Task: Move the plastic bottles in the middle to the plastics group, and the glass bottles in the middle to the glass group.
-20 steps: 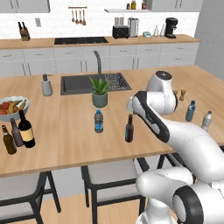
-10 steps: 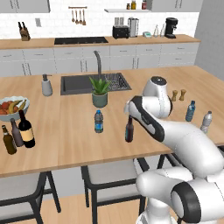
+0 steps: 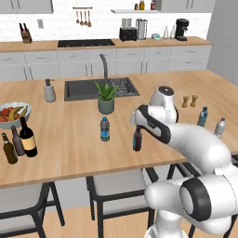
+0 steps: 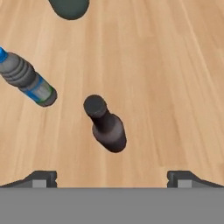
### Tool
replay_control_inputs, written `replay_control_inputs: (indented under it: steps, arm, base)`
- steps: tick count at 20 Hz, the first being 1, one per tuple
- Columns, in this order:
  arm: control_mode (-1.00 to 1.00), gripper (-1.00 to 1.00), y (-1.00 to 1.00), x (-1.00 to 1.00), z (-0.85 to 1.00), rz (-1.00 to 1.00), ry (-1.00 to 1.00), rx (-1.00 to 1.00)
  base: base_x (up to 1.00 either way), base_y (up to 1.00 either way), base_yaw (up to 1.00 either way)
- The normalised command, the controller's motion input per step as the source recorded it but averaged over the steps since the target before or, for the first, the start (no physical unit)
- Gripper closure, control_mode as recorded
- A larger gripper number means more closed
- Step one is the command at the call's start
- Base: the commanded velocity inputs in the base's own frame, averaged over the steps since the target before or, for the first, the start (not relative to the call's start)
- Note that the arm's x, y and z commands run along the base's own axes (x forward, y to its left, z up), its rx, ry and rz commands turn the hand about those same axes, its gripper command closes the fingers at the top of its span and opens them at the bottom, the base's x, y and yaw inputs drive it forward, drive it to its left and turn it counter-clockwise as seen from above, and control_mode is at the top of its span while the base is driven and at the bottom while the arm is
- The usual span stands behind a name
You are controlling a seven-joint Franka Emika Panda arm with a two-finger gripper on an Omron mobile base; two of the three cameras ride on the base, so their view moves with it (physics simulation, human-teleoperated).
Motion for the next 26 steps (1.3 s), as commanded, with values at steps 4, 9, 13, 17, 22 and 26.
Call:
replay_control_inputs:
  steps: [4, 9, 13, 17, 22, 26]
  arm:
    - [-1.00, -1.00, 0.00, 0.04, -0.15, 0.07, 0.00, -0.08]
    - [-1.00, -1.00, 0.00, 0.12, -0.24, 0.02, 0.00, -0.09]
    - [-1.00, -1.00, 0.00, 0.30, -0.27, 0.00, 0.00, -0.01]
    - [-1.00, -1.00, 0.00, 0.34, -0.20, 0.00, 0.00, 0.00]
    - [-1.00, -1.00, 0.00, 0.08, -0.17, 0.03, 0.00, 0.00]
    - [-1.00, -1.00, 0.10, 0.04, -0.18, 0.07, 0.00, -0.01]
  base:
    - [0.00, 0.00, 0.00]
    - [0.00, 0.00, 0.00]
    - [0.00, 0.00, 0.00]
    - [0.00, 0.00, 0.00]
    - [0.00, 0.00, 0.00]
    - [0.00, 0.00, 0.00]
